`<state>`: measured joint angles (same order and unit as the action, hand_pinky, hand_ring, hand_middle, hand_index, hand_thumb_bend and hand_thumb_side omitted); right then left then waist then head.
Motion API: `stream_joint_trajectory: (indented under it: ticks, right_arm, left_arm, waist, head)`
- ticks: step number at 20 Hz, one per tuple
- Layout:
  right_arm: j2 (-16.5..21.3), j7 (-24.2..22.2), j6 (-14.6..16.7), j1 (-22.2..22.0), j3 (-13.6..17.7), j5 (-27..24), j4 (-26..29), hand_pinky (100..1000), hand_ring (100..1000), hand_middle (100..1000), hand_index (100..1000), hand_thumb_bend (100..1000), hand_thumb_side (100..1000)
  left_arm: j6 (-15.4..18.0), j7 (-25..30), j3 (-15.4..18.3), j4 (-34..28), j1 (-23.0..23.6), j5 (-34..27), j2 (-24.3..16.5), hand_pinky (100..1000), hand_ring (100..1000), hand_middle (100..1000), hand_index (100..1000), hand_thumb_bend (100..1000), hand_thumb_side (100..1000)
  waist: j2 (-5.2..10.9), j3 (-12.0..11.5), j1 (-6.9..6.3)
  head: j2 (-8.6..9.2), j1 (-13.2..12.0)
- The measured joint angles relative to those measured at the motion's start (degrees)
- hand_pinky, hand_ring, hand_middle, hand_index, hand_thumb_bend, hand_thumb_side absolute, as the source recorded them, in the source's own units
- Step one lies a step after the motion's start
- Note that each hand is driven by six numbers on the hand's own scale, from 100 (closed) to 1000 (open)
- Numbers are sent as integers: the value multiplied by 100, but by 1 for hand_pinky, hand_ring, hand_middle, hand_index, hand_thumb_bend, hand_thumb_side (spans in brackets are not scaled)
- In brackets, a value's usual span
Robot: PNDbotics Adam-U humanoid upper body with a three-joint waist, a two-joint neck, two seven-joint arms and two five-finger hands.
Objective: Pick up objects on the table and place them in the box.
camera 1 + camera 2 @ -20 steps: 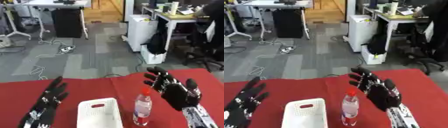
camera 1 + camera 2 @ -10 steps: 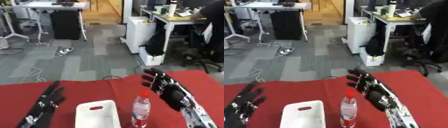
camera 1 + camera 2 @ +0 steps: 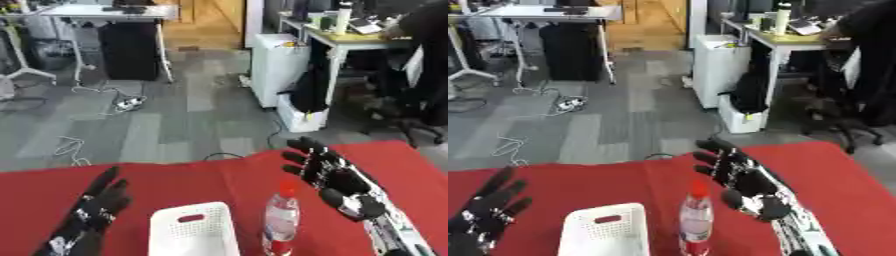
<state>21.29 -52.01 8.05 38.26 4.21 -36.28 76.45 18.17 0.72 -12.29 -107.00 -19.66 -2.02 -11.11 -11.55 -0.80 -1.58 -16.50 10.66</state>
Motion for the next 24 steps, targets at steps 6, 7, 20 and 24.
stream_joint_trajectory:
  ticks: [6,7,20,24]
  right_arm:
    - [53,6,84,12,32,72,-85,1000,1000,1000,1000,518,129]
    - [70,6,100,10,31,88,-101,1000,1000,1000,1000,518,127]
    - [77,9,101,-329,-155,355,-173,1000,1000,1000,1000,488,139]
    - [35,9,100,-373,-223,432,-190,1000,1000,1000,1000,491,145]
  left_arm:
    - [-4,31,0,0,37,0,0,935,1000,1000,885,100,822]
    - [-3,32,0,-1,37,0,0,936,1000,1000,885,100,822]
    - [-4,34,0,-23,37,0,1,938,1000,1000,885,100,823]
    - [-4,35,0,-36,37,0,1,939,1000,1000,886,100,823]
  waist:
    - [-21,-12,-18]
    - [-36,-15,-18]
    - [-116,-35,-50]
    - [-134,-35,-51]
  head:
    - [0,46]
    - [0,47]
    - [-2,78]
    - [-4,90]
